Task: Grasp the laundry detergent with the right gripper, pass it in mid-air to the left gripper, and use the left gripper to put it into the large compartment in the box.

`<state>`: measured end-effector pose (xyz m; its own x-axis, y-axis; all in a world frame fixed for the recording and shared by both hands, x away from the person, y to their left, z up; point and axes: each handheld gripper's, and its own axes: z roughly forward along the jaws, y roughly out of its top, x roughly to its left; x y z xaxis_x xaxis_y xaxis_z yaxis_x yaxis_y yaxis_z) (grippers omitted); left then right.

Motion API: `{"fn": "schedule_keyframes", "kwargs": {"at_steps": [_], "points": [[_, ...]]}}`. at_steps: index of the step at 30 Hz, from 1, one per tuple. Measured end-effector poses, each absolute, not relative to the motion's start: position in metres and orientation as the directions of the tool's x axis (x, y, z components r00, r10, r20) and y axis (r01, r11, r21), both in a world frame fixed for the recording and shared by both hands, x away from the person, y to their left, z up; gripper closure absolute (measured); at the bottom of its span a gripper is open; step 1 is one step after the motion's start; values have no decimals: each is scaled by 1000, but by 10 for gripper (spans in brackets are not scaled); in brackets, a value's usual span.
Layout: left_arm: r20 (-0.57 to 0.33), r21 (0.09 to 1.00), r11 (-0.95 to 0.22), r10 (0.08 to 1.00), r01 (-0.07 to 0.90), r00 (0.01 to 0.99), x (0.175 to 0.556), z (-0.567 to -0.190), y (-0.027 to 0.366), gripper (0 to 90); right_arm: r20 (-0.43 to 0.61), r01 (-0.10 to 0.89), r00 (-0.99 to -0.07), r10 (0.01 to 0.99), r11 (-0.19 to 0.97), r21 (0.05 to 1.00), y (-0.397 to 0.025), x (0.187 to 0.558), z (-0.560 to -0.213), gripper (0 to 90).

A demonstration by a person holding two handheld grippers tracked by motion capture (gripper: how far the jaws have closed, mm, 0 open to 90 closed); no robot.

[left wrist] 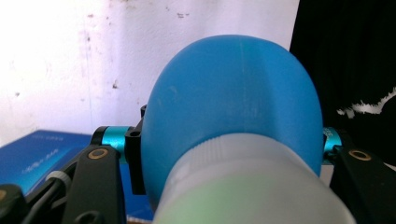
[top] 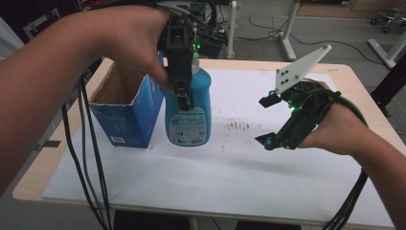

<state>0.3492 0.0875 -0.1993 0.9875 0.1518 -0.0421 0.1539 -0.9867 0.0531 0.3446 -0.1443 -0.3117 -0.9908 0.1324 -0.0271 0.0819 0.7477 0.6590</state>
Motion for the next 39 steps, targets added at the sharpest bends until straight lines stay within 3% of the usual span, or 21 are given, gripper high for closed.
{"fn": "schedule_keyframes", "kwargs": {"at_steps": [3, 4, 10, 11, 16, 23, 36, 39], "points": [[-53, 66, -979, 188, 191, 981, 352, -193, 93, 394, -32, 83, -991, 131, 779, 621, -148, 348, -307, 7], [-58, 71, -973, 217, 221, 975, 354, -188, 95, 394, -52, 72, -991, 124, 816, 574, -151, 350, -302, 7], [-74, 103, -909, 399, 405, 914, 365, -163, 115, 394, -99, 52, -988, 115, 868, 494, -160, 355, -285, 7], [-68, 102, -876, 468, 472, 881, 368, -154, 121, 394, -102, 51, -988, 115, 872, 488, -161, 356, -283, 7], [-57, 107, -758, 642, 644, 765, 376, -138, 140, 394, -111, 55, -986, 121, 882, 468, -168, 359, -276, 8], [-67, 145, -580, 803, 802, 592, 385, -121, 169, 394, -95, 63, -988, 118, 890, 452, -170, 363, -279, 8], [-40, 109, -315, 946, 943, 321, 394, -115, 222, 394, -83, 74, -989, 120, 903, 423, -176, 369, -279, 8], [-28, 100, -292, 955, 951, 296, 396, -117, 228, 394, -86, 75, -989, 123, 904, 422, -177, 370, -280, 8]]}}
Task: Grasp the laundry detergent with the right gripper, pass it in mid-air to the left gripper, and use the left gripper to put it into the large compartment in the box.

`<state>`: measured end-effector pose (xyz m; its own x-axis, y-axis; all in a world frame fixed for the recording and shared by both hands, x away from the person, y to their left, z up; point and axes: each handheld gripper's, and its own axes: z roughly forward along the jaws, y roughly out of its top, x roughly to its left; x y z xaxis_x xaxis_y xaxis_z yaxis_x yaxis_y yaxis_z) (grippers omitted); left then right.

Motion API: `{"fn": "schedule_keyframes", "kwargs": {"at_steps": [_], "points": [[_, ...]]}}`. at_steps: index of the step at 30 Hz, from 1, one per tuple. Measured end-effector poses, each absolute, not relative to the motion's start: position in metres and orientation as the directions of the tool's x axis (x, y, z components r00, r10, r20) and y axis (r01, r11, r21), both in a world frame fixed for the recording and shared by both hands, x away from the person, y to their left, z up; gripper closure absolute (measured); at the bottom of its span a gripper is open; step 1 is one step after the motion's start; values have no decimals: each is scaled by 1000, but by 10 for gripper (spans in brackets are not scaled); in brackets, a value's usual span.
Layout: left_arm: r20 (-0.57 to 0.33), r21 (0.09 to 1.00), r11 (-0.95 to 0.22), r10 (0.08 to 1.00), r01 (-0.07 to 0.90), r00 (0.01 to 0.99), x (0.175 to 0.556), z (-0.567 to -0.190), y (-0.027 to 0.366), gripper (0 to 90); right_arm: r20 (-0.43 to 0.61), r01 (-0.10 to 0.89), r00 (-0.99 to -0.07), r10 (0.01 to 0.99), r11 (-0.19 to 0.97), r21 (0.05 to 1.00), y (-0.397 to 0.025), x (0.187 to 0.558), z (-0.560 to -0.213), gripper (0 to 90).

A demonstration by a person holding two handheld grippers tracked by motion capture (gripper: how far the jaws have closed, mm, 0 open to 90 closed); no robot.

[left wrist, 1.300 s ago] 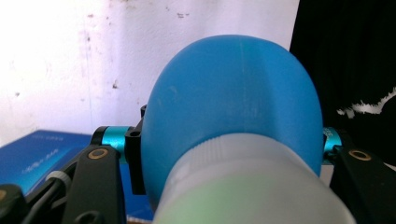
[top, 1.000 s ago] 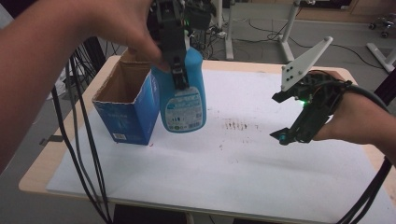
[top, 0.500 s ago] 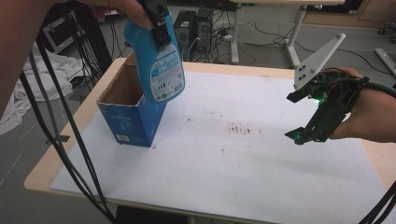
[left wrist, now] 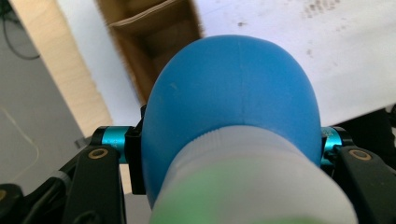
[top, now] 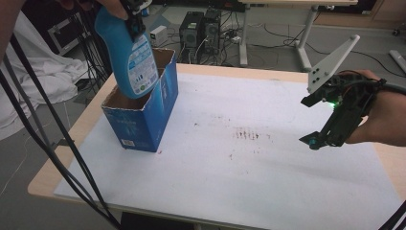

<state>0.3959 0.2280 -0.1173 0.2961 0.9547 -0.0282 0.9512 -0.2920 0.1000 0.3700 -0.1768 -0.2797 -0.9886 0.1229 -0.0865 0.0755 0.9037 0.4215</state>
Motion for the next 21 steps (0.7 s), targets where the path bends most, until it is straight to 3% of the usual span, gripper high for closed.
{"fn": "schedule_keyframes", "kwargs": {"at_steps": [5, 13, 15, 21], "points": [[-11, 81, -249, 968, 965, 250, 406, -130, 240, 394, -89, 77, -988, 124, 907, 415, -176, 371, -281, 8], [-1, 41, -274, 962, 961, 274, 419, -157, 249, 394, -88, 79, -988, 127, 906, 416, -177, 369, -284, 9], [14, 25, -349, 937, 937, 348, 423, -169, 251, 394, -89, 83, -987, 131, 905, 416, -178, 368, -285, 9], [9, 4, -454, 891, 891, 454, 428, -193, 253, 394, -85, 94, -986, 142, 905, 414, -179, 370, -288, 8]]}}
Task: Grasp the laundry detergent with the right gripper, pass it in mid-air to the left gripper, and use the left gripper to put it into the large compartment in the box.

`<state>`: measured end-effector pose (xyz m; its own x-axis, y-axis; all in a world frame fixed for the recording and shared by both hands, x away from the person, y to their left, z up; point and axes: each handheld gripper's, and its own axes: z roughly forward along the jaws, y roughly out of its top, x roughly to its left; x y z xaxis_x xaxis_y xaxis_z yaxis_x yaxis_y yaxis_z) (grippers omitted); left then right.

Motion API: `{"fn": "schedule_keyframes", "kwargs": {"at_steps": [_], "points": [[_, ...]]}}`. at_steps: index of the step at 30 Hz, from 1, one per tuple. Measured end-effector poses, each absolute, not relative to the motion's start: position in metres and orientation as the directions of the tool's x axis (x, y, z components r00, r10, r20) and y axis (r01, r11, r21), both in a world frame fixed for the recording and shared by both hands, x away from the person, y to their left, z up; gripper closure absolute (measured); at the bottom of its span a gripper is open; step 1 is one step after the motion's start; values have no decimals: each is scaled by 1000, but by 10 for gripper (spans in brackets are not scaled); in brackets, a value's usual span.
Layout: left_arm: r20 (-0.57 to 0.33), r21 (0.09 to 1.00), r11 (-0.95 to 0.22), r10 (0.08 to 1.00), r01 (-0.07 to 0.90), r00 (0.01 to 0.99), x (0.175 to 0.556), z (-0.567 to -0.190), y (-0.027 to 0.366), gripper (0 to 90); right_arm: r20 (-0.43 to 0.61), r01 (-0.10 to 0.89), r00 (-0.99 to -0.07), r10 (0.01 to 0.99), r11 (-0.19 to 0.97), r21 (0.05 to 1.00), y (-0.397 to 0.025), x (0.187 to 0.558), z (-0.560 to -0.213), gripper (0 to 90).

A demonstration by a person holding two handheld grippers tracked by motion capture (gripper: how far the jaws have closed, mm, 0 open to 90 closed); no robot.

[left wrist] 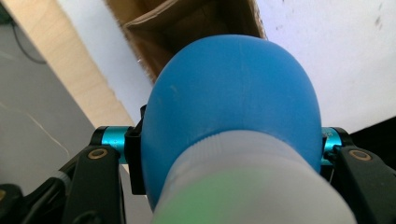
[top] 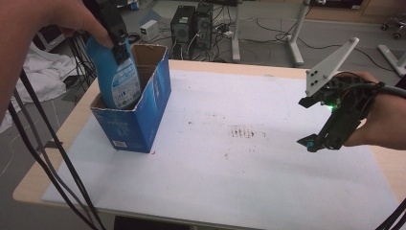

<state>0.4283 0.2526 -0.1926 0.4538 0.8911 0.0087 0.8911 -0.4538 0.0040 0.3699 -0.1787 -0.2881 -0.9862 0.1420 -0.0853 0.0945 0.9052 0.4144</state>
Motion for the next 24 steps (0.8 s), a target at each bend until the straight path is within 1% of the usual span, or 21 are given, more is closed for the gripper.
{"fn": "schedule_keyframes", "kwargs": {"at_steps": [2, 3, 4, 5, 7, 9, 10, 11, 13, 14, 17, 18, 24], "points": [[-9, 0, -518, 855, 855, 518, 430, -206, 252, 394, -82, 99, -986, 145, 908, 408, -178, 370, -290, 9], [-9, 0, -518, 855, 855, 518, 430, -206, 252, 394, -81, 100, -986, 146, 908, 408, -178, 370, -290, 8], [-15, -5, -572, 820, 821, 572, 432, -214, 250, 394, -79, 104, -986, 148, 908, 405, -178, 371, -291, 8], [-15, -5, -572, 820, 821, 572, 432, -214, 250, 394, -81, 104, -986, 149, 909, 403, -177, 371, -292, 9], [-19, -11, -620, 785, 785, 620, 433, -223, 248, 394, -79, 105, -986, 148, 910, 401, -177, 372, -293, 9], [-17, -7, -686, 728, 728, 686, 434, -235, 245, 394, -78, 110, -985, 153, 911, 398, -177, 372, -294, 8], [-13, -4, -709, 706, 706, 708, 434, -240, 244, 394, -76, 113, -985, 155, 912, 395, -177, 372, -294, 9], [-13, -4, -709, 706, 706, 708, 434, -240, 244, 394, -75, 111, -986, 152, 912, 396, -177, 372, -294, 8], [-6, -7, -749, 662, 662, 749, 435, -248, 242, 394, -74, 113, -985, 154, 913, 393, -177, 372, -294, 8], [4, -11, -781, 625, 625, 781, 435, -255, 241, 394, -72, 120, -985, 160, 914, 389, -177, 372, -295, 8], [9, -17, -798, 602, 602, 798, 436, -261, 240, 392, -71, 118, -985, 157, 916, 384, -178, 373, -297, 9], [7, -25, -815, 580, 580, 815, 437, -268, 239, 392, -70, 121, -985, 160, 916, 381, -179, 373, -297, 8], [-10, -41, -823, 567, 566, 824, 439, -284, 240, 391, -64, 129, -984, 166, 914, 385, -180, 375, -299, 9]]}}
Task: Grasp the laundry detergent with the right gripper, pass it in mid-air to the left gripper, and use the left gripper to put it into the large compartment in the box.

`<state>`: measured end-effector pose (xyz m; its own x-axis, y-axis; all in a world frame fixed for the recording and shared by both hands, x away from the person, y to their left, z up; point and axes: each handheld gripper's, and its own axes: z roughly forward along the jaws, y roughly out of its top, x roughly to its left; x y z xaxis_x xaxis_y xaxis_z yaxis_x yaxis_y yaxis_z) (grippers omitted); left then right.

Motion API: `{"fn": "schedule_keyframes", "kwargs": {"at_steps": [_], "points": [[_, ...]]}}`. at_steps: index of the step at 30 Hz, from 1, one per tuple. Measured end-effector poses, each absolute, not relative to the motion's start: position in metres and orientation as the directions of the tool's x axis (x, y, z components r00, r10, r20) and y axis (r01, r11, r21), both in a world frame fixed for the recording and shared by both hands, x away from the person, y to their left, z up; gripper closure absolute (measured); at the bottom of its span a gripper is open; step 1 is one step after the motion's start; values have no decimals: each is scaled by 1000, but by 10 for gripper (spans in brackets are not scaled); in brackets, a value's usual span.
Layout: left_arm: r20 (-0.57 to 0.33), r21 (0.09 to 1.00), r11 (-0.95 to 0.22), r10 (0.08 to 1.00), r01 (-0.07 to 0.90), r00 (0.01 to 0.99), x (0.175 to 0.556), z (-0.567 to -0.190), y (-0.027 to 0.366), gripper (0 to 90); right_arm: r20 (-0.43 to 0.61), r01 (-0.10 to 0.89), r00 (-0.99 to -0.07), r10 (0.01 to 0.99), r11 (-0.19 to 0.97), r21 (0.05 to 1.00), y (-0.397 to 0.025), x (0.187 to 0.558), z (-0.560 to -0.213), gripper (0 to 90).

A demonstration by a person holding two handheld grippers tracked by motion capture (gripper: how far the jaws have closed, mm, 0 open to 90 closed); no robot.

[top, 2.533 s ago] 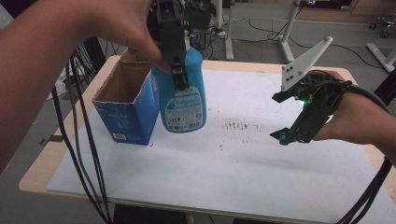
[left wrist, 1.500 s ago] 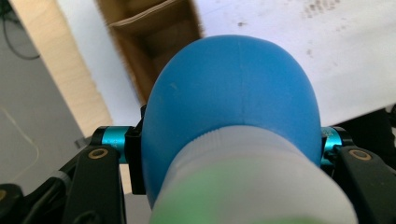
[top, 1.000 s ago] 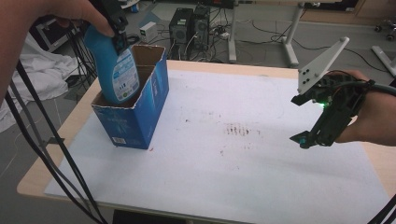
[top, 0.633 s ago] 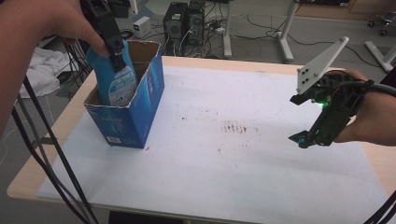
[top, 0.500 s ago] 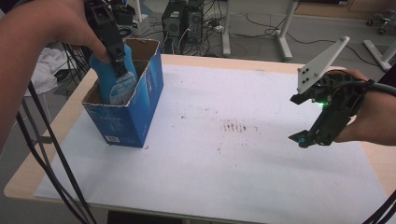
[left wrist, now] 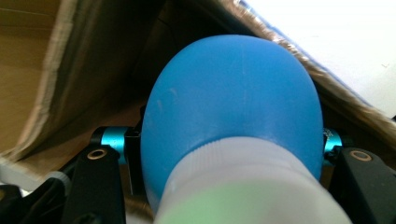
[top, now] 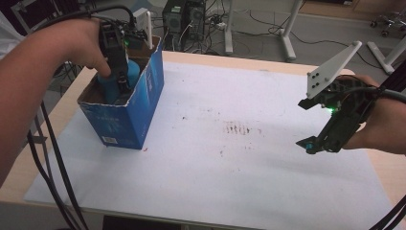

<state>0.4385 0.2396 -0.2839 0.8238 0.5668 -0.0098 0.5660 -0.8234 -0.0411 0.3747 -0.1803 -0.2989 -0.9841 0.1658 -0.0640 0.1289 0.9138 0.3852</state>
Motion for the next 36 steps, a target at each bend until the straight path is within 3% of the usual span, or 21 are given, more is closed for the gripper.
{"fn": "schedule_keyframes", "kwargs": {"at_steps": [17, 21, 36], "points": [[-33, -48, -829, 558, 557, 829, 438, -300, 244, 379, -54, 132, -985, 164, 915, 382, -178, 377, -306, 8], [-48, -26, -818, 575, 574, 817, 437, -294, 244, 294, -62, 135, -983, 171, 915, 381, -179, 376, -307, 8], [-38, -18, -805, 594, 593, 804, 431, -256, 243, 210, -53, 144, -983, 178, 912, 385, -183, 380, -307, 9]]}}
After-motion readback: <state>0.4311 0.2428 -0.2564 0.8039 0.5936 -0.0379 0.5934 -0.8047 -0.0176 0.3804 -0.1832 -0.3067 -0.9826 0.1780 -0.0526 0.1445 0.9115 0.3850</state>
